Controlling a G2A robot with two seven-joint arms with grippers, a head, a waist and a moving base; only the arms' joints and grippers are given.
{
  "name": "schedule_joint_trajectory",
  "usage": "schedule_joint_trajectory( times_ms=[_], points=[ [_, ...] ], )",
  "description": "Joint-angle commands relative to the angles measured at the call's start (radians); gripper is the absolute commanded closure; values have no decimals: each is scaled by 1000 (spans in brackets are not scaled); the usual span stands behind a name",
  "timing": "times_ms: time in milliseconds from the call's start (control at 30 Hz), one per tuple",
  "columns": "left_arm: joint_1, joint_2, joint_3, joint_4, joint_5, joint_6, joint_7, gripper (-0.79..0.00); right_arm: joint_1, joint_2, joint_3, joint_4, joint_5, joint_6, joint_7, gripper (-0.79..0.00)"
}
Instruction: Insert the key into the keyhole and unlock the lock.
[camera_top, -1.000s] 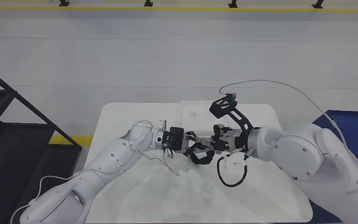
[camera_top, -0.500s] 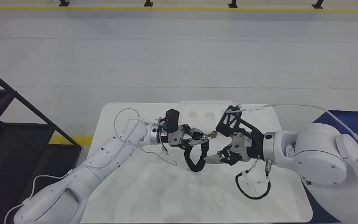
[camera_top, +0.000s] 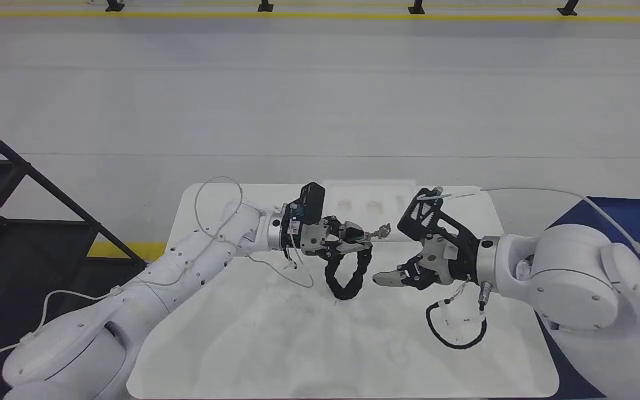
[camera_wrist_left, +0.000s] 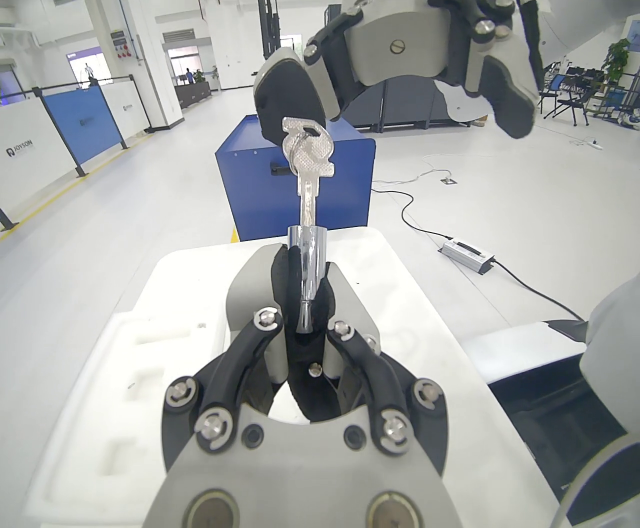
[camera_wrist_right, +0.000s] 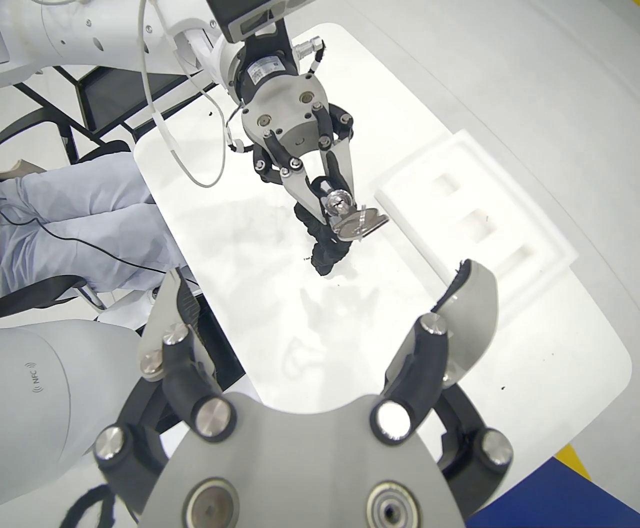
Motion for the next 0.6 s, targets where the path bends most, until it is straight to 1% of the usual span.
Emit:
schedule_joint_trajectory(
  times_ms=[0,67,133,167,267,433,567],
  points=[
    [-19,1,28,-9,-84,0,-64,0,-11,-1,-3,9,22,-60,-29,-785],
    [-37,0,52,-13,-155,0,-116,0,-5,2,-7,29,0,-164,-2,-785],
    [-52,-3,67,-12,-215,0,-154,0,6,3,-12,46,-5,-263,-12,-785],
    [-57,-5,75,-12,-239,0,-172,0,12,3,-13,54,-31,-300,-11,-785],
    [-67,-11,93,-10,-290,0,-212,0,18,3,-17,66,-98,-325,-32,-785],
    [-71,-21,112,4,-330,0,-245,0,7,1,-19,40,-179,-347,-113,-785],
    [-76,-29,119,8,-346,0,-256,0,-2,-1,-51,18,-210,-378,-120,-785]
  ],
)
